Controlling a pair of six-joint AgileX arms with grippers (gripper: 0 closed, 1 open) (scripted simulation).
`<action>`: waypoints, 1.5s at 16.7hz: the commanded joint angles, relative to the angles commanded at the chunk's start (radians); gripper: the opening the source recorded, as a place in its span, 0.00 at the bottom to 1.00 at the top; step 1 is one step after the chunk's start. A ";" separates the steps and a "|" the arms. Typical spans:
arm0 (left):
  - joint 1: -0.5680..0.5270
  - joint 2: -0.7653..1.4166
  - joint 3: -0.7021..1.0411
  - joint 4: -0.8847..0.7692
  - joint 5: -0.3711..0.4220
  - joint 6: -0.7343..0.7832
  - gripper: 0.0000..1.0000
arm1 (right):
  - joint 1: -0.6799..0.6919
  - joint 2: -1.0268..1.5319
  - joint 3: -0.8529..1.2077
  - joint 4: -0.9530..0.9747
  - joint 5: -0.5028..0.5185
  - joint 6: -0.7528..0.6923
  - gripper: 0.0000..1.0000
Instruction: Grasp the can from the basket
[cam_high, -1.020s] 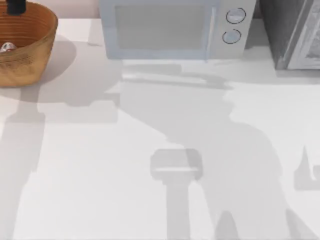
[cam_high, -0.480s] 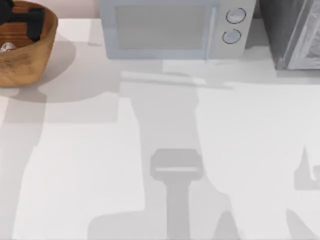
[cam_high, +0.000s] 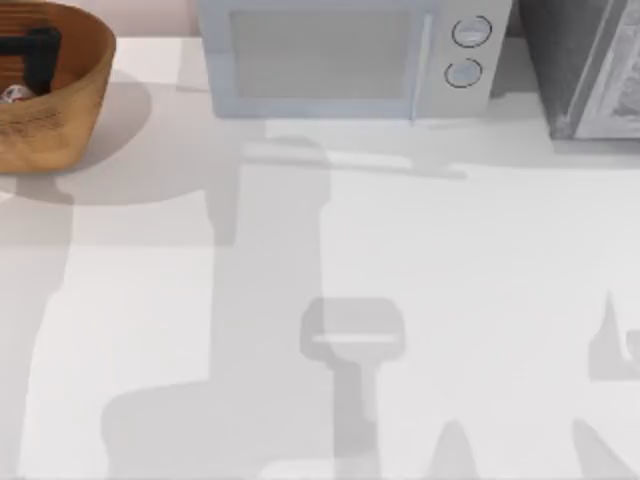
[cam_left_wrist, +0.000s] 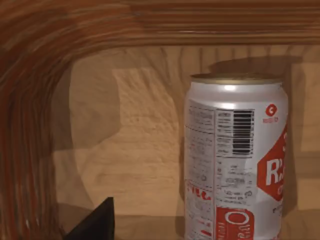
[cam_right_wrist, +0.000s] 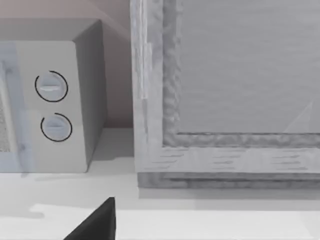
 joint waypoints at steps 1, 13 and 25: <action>0.004 0.003 0.009 -0.003 0.000 -0.001 1.00 | 0.000 0.000 0.000 0.000 0.000 0.000 1.00; -0.002 -0.012 -0.159 0.149 -0.002 -0.008 1.00 | 0.000 0.000 0.000 0.000 0.000 0.000 1.00; -0.004 -0.018 -0.269 0.253 -0.002 -0.010 0.70 | 0.000 0.000 0.000 0.000 0.000 0.000 1.00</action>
